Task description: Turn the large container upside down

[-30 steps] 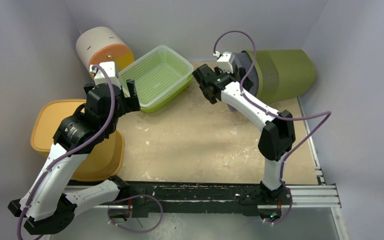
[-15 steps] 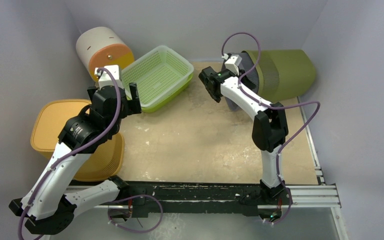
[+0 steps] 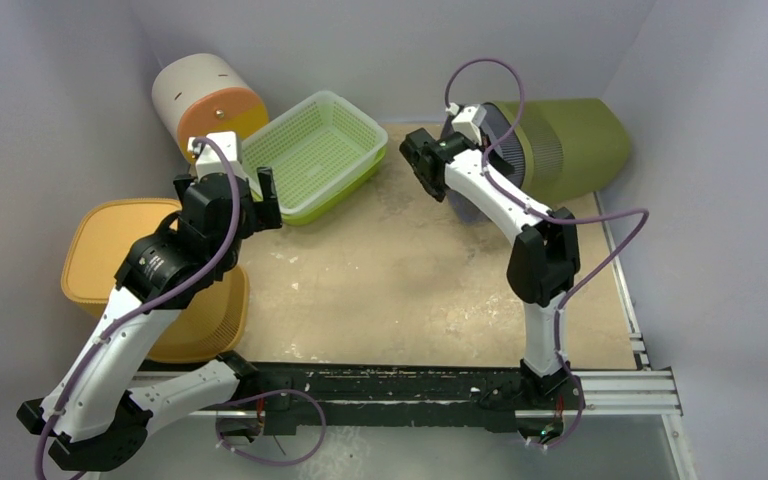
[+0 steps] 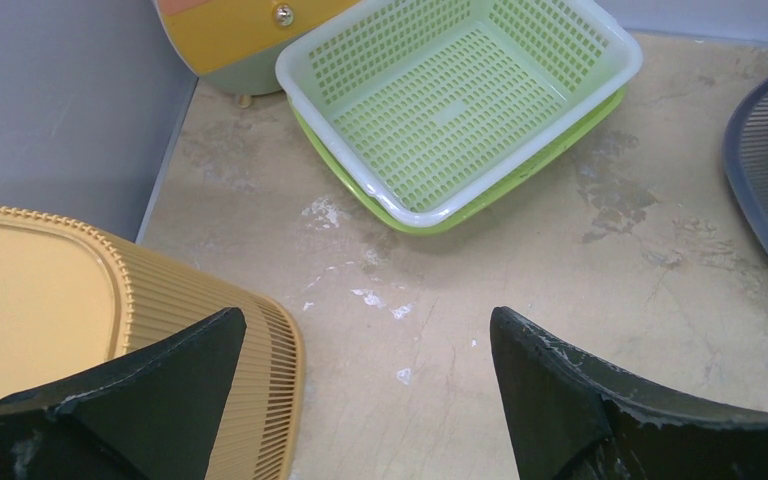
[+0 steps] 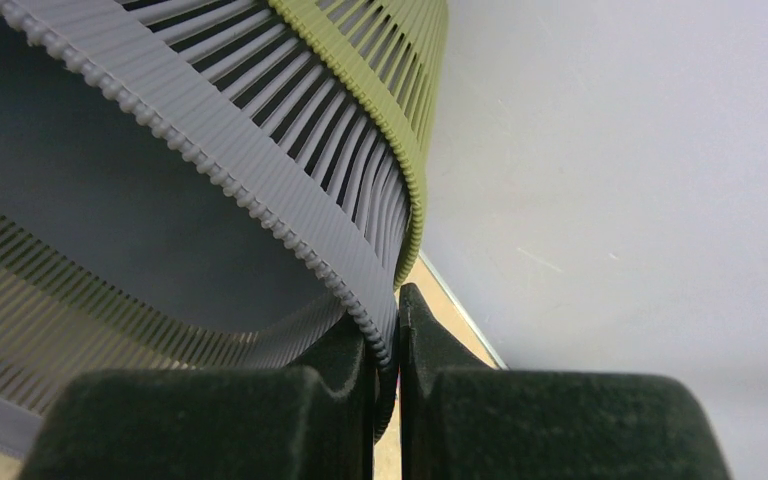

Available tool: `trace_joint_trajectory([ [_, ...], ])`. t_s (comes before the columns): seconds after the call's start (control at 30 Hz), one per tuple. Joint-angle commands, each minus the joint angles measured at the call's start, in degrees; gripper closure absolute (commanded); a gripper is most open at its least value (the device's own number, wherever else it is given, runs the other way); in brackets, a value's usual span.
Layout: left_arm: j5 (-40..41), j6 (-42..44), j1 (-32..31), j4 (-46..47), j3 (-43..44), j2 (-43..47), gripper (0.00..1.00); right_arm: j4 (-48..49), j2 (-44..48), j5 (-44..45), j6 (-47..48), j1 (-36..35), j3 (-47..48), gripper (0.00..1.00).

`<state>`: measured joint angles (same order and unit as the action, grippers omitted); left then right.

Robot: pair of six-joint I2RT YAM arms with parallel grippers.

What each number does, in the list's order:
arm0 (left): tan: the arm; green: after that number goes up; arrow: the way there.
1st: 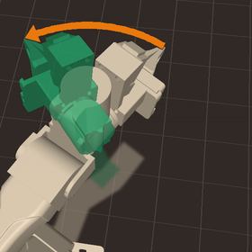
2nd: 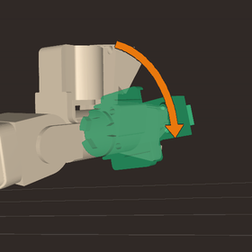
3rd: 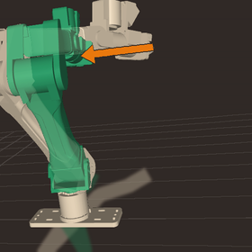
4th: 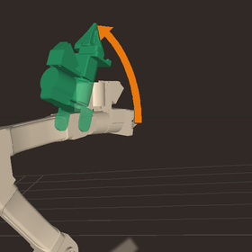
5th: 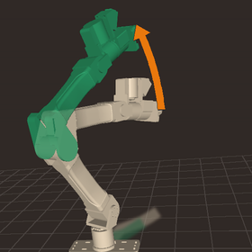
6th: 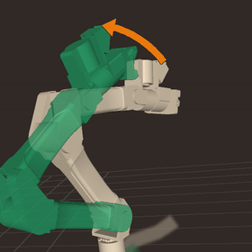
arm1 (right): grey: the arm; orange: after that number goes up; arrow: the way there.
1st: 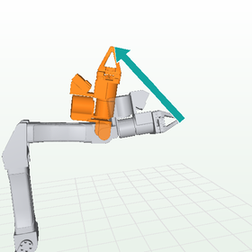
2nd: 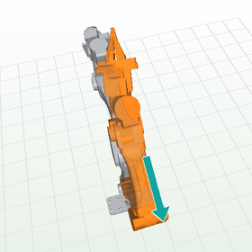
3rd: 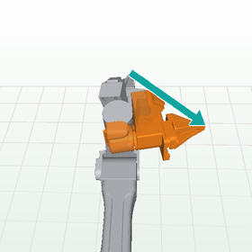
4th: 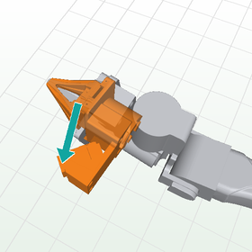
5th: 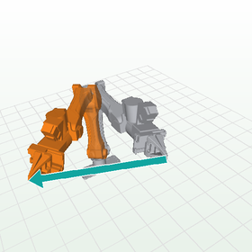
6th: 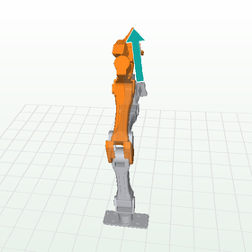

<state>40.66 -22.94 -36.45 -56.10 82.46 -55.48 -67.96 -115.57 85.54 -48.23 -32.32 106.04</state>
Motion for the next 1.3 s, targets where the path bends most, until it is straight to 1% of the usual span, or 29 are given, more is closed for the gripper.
trace_joint_trajectory([
  [0.0,-0.2,-0.1,-0.1,2.4,1.0,0.9,0.1,2.6,7.5,-2.7,6.4,-3.4,12.1,1.0],
  [0.07,-0.5,-0.2,-0.1,2.4,1.4,1.0,0.1,5.9,8.5,-5.9,13.1,-3.9,15.2,1.0],
  [0.13,-0.6,-0.3,-0.1,2.2,1.8,1.3,0.1,15.3,11.6,-10.7,22.8,-4.3,14.0,1.0],
  [0.2,-0.5,-0.3,-0.1,1.9,2.1,1.7,0.1,29.5,17.2,-16.2,33.5,-4.3,8.3,1.0],
  [0.23,-0.4,-0.2,-0.1,1.7,2.3,1.9,0.1,38.9,20.5,-18.7,40.6,-4.2,4.7,1.0],
  [0.27,-0.3,-0.3,-0.1,1.4,2.4,2.0,0.1,45.8,24.7,-21.0,44.5,-4.3,0.7,1.0],
  [0.3,-0.3,-0.3,-0.1,1.1,2.5,2.2,0.11,47.8,26.8,-24.1,44.5,-4.1,-0.9,1.0],
  [0.37,-0.1,-0.4,-0.1,0.7,2.6,2.9,0.1,47.1,29.0,-29.2,42.5,-3.3,0.1,1.0],
  [0.4,0.0,-0.4,-0.1,0.6,2.6,3.1,0.11,47.2,29.5,-30.0,42.5,-3.1,0.6,1.0],
  [0.53,0.1,-0.9,-0.1,0.4,2.4,3.9,0.1,45.8,29.7,-32.5,43.0,-3.2,4.6,1.0],
  [0.73,0.0,-1.1,-0.1,0.0,2.3,4.3,0.1,48.1,31.7,-33.1,44.7,-3.0,5.0,1.0],
  [0.87,0.2,-1.1,-0.1,-0.8,3.3,4.1,0.1,48.1,29.7,-33.8,46.4,-0.9,7.8,1.0],
  [1.0,0.8,-1.0,-0.1,-2.0,5.0,3.7,0.1,48.3,27.6,-36.7,47.8,1.7,14.1,1.0],
  [1.17,1.7,-0.9,-0.1,-3.0,6.3,3.5,0.11,48.8,25.3,-37.4,50.9,4.0,21.4,1.0],
  [1.27,1.7,-0.8,-0.1,-3.5,7.1,3.0,0.1,49.1,25.0,-38.6,51.2,6.0,22.4,1.0],
])
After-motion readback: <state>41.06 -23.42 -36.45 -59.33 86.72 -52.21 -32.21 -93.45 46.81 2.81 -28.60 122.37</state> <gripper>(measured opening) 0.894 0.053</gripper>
